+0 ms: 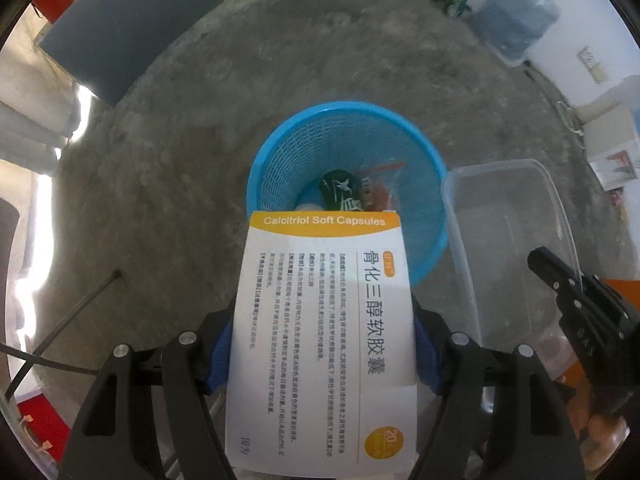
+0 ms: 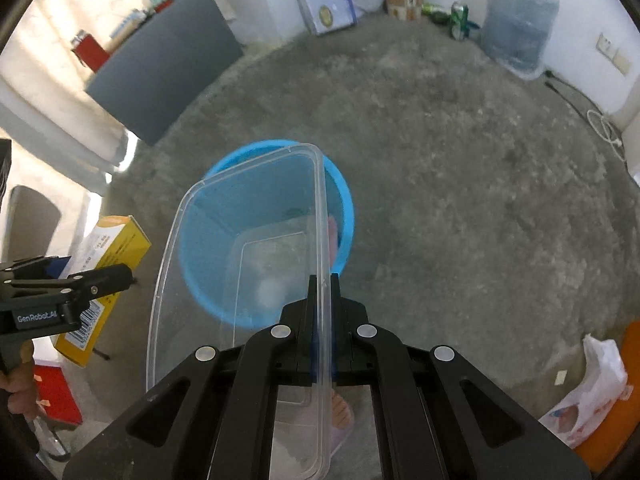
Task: Collect trash
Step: 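Carry the box and tray over the blue wastebasket with both tools, then open the left tool over the basket while the right tool releases the tray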
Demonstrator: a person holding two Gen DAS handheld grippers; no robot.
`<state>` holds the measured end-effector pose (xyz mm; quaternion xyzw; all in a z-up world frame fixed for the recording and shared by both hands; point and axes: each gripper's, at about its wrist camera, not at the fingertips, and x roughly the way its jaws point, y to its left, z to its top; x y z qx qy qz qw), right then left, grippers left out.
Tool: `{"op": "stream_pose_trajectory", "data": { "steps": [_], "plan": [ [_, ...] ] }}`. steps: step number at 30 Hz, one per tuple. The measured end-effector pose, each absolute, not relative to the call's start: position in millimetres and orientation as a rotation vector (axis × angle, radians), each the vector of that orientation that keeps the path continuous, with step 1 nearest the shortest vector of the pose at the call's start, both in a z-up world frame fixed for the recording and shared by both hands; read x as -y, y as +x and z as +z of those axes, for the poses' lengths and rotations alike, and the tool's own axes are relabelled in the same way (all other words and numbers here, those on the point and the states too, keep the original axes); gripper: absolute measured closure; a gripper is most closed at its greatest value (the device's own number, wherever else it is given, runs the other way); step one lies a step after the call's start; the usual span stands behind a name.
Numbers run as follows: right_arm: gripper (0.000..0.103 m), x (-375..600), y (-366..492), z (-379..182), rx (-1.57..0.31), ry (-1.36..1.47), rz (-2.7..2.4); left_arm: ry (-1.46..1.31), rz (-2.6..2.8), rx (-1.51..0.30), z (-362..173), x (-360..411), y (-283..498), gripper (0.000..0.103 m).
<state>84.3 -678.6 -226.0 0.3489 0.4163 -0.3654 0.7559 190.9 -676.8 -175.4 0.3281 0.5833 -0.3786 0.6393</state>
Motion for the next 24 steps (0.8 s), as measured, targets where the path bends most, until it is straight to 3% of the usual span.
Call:
{"op": "stream_pose_trajectory", "data": {
  "steps": [10,12,16,24],
  "plan": [
    [0.098,719,128,-276,-0.961,0.771,-0.799,0.769,-0.758,-1.339,-234,727,218,0.033],
    [0.092,726,137,-286,-0.972,0.765,-0.793,0.771,-0.752,-1.327,-243,733,219,0.033],
    [0.052,734,147,-301,-0.997,0.762,-0.786,0.750,-0.714,-1.341,-253,739,229,0.024],
    [0.049,737,133,-287,-0.952,0.770,-0.819,0.679,-0.706,-1.348,-239,733,244,0.024]
  ]
}}
